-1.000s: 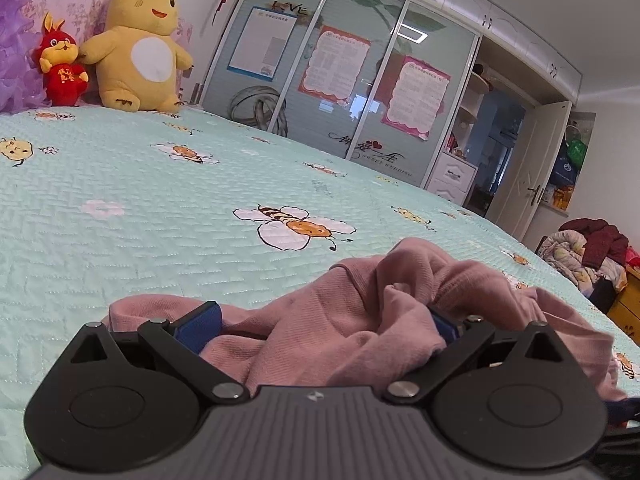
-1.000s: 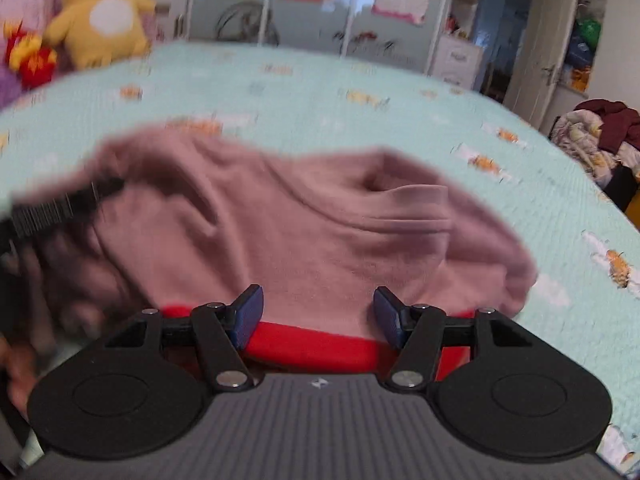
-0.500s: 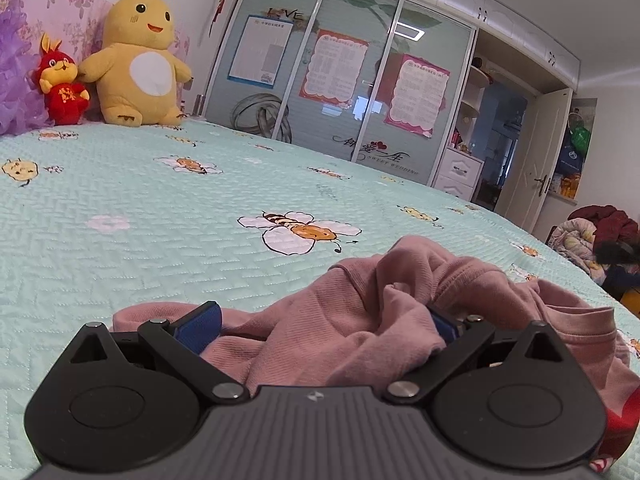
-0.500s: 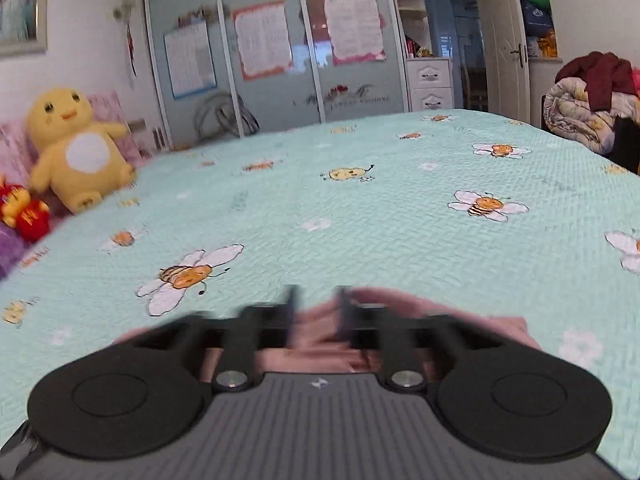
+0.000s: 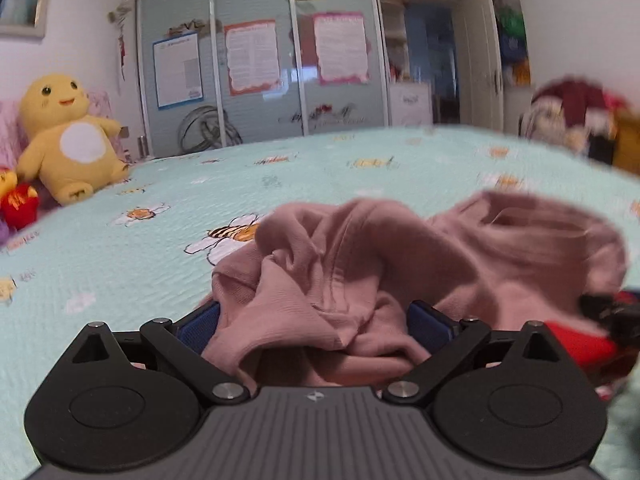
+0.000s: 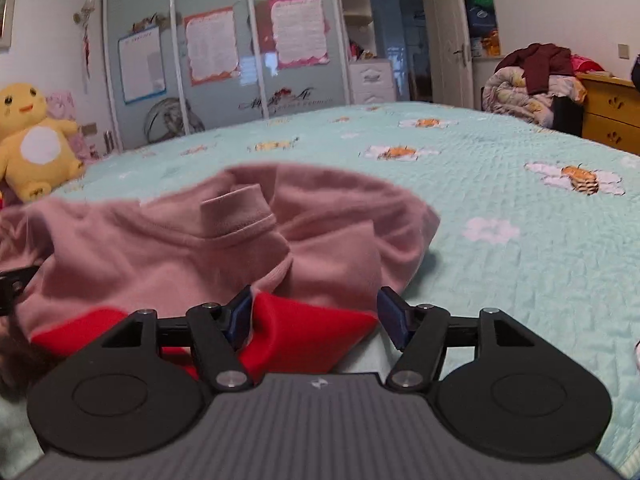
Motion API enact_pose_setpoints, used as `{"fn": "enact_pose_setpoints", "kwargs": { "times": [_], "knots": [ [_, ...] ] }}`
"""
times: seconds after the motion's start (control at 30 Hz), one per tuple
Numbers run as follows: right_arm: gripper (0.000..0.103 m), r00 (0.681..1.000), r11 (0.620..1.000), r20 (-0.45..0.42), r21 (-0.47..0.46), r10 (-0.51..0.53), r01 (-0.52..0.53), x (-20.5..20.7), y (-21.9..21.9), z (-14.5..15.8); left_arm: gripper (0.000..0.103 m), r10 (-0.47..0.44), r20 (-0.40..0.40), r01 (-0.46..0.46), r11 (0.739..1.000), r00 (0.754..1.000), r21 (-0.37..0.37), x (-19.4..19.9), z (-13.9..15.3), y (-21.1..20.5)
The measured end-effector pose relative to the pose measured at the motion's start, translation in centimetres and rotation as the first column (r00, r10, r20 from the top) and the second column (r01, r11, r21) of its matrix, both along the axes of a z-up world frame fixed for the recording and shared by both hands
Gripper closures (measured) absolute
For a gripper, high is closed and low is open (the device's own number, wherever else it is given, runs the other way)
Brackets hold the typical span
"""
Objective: Fold clothes
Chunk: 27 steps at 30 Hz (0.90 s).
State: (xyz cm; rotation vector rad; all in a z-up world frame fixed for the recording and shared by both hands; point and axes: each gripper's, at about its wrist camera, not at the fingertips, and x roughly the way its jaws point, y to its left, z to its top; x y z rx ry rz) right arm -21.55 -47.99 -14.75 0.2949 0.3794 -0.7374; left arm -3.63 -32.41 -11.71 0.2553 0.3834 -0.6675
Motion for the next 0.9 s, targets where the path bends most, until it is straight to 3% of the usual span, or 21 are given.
{"fn": "enact_pose_setpoints", "kwargs": {
  "times": [0.03, 0.1, 0.13, 0.17, 0.2, 0.3, 0.4, 0.5, 0.6, 0.67, 0.77, 0.9],
  "knots": [
    [0.037, 1.000, 1.000, -0.007, 0.003, 0.000, 0.000, 0.2, -0.2, -0.1, 0.006, 0.001, -0.026, -0.001, 1.000, 1.000, -0.013, 0.7, 0.4, 0.0],
    [0.034, 1.000, 1.000, -0.010, 0.021, 0.006, -0.006, 0.3, -0.6, 0.0, 0.033, -0.009, -0.056, 0.008, 1.000, 0.998, -0.026, 2.0, 1.4, -0.1],
    [0.033, 1.000, 0.999, -0.007, 0.037, 0.004, -0.004, 0.2, -0.8, -0.1, 0.041, -0.023, -0.038, 0.022, 1.000, 0.999, -0.013, 2.3, 2.1, -0.4],
    [0.032, 1.000, 0.999, -0.004, 0.054, 0.003, -0.003, 0.1, -1.0, -0.2, 0.067, -0.041, -0.013, 0.041, 0.999, 0.999, -0.005, 2.6, 3.1, -0.8],
    [0.031, 1.000, 0.998, 0.008, 0.065, 0.000, 0.000, 0.0, -1.1, -0.1, 0.084, -0.040, 0.016, 0.040, 0.999, 0.999, -0.007, 2.9, 4.5, -1.1],
    [0.031, 0.998, 0.998, 0.062, 0.058, -0.010, 0.006, -0.4, -0.8, 0.6, 0.085, -0.019, 0.112, 0.026, 0.998, 0.994, -0.065, 3.9, 9.3, -1.7],
    [0.021, 0.990, 0.996, 0.140, -0.093, 0.003, 0.011, -1.3, 1.0, 1.8, 0.085, -0.008, 0.242, 0.040, 0.991, 0.970, -0.128, 3.8, 14.2, -2.1],
    [0.021, 0.987, 0.968, 0.163, -0.248, 0.016, 0.026, -1.7, 3.2, 2.4, 0.085, 0.056, 0.369, 0.013, 0.984, 0.928, -0.180, 3.3, 17.9, -1.9],
    [0.021, 0.984, 0.949, 0.176, -0.308, -0.005, 0.060, -2.1, 4.3, 2.9, 0.079, 0.174, 0.370, -0.085, 0.966, 0.913, -0.244, 4.3, 19.5, -0.3],
    [0.021, 0.981, 0.960, 0.193, -0.274, -0.005, 0.059, -2.4, 4.0, 2.9, 0.067, 0.259, 0.338, -0.187, 0.955, 0.905, -0.231, 5.7, 18.4, 0.8],
    [0.021, 0.987, 0.979, 0.160, -0.201, 0.006, 0.027, -1.9, 3.2, 2.5, 0.062, 0.302, 0.201, -0.277, 0.950, 0.932, -0.144, 7.5, 14.3, 2.7],
    [0.021, 0.992, 0.984, 0.122, -0.180, 0.021, 0.001, -1.1, 3.4, 1.9, 0.049, 0.267, 0.021, -0.267, 0.963, 0.963, -0.030, 6.1, 7.1, 4.6]
  ]
}}
